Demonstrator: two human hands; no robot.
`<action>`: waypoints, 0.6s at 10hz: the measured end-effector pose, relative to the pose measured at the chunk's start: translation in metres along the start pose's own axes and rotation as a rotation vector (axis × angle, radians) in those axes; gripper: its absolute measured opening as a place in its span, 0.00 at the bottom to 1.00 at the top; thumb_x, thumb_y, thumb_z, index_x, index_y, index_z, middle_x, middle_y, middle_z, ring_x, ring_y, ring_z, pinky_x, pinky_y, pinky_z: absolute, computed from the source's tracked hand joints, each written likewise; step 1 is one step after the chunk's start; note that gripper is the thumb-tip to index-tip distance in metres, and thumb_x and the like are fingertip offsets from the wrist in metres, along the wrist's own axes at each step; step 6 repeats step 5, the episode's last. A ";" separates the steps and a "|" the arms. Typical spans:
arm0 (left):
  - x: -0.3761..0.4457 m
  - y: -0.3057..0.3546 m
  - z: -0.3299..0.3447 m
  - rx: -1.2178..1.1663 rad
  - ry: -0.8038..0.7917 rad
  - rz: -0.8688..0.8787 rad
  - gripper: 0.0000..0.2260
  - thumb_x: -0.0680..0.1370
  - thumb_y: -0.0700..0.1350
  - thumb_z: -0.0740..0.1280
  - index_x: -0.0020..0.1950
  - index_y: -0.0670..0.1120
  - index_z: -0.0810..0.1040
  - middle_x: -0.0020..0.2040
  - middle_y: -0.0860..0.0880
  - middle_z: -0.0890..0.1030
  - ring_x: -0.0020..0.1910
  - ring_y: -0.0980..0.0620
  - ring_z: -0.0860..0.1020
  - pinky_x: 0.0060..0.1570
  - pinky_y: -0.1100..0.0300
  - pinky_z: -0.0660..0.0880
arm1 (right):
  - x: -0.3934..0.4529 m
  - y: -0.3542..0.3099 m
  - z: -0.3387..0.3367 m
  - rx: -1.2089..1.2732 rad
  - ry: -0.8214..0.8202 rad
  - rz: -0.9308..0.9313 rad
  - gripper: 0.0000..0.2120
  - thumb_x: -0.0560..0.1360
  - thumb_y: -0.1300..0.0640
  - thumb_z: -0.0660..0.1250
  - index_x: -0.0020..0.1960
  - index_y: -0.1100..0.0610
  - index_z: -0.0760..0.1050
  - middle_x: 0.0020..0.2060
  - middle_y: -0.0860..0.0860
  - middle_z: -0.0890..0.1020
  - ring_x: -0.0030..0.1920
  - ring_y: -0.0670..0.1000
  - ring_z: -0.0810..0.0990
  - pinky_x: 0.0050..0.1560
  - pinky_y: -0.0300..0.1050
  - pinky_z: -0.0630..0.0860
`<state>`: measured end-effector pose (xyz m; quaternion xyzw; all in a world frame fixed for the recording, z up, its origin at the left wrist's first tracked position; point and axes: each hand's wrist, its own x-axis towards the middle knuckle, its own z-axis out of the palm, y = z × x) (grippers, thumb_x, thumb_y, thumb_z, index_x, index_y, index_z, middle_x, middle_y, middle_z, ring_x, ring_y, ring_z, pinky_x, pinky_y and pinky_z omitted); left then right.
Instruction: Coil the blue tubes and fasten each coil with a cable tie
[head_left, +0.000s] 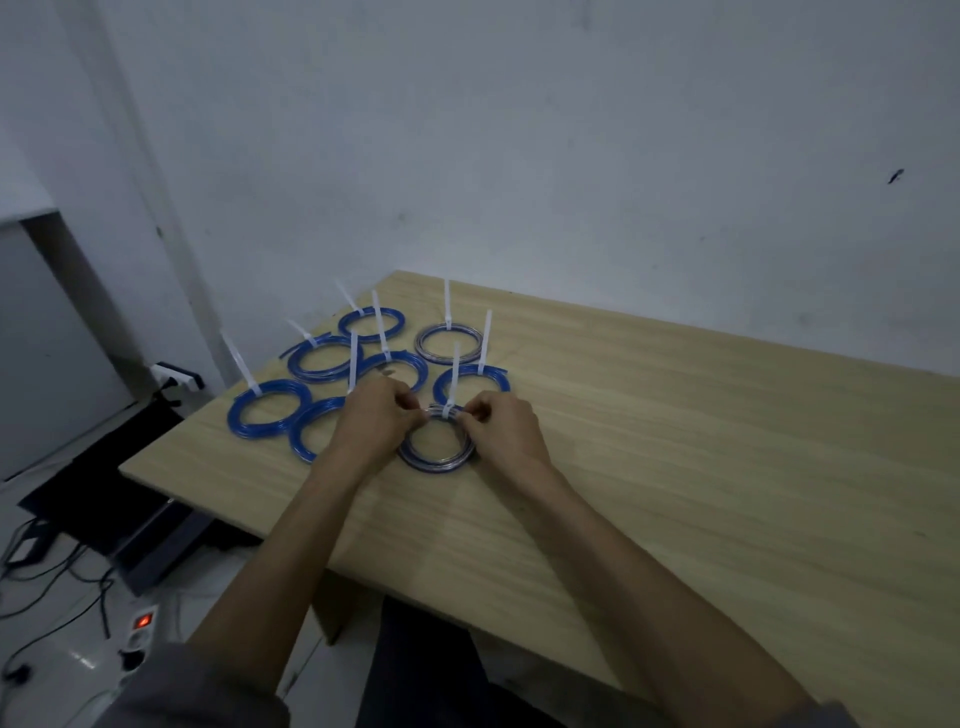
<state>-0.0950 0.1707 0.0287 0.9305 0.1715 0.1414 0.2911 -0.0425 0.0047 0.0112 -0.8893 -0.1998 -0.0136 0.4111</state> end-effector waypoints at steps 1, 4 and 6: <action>0.001 0.002 -0.002 0.037 -0.020 0.011 0.04 0.74 0.45 0.76 0.41 0.47 0.84 0.41 0.52 0.82 0.41 0.58 0.77 0.42 0.61 0.69 | -0.003 0.001 -0.002 -0.008 -0.010 0.007 0.07 0.77 0.52 0.70 0.51 0.53 0.84 0.44 0.48 0.85 0.44 0.47 0.82 0.49 0.47 0.80; 0.002 0.013 -0.007 0.088 0.024 0.064 0.05 0.75 0.47 0.75 0.41 0.46 0.84 0.41 0.51 0.83 0.42 0.53 0.80 0.43 0.56 0.74 | -0.007 -0.001 -0.008 -0.030 -0.053 -0.007 0.07 0.79 0.55 0.68 0.52 0.55 0.84 0.46 0.50 0.86 0.46 0.48 0.81 0.50 0.47 0.80; 0.003 0.022 -0.003 0.051 -0.033 0.126 0.08 0.77 0.51 0.73 0.43 0.48 0.84 0.41 0.52 0.84 0.43 0.54 0.80 0.43 0.54 0.76 | -0.010 0.001 -0.018 -0.047 -0.041 0.019 0.08 0.79 0.54 0.67 0.52 0.54 0.84 0.47 0.50 0.86 0.47 0.49 0.82 0.51 0.48 0.79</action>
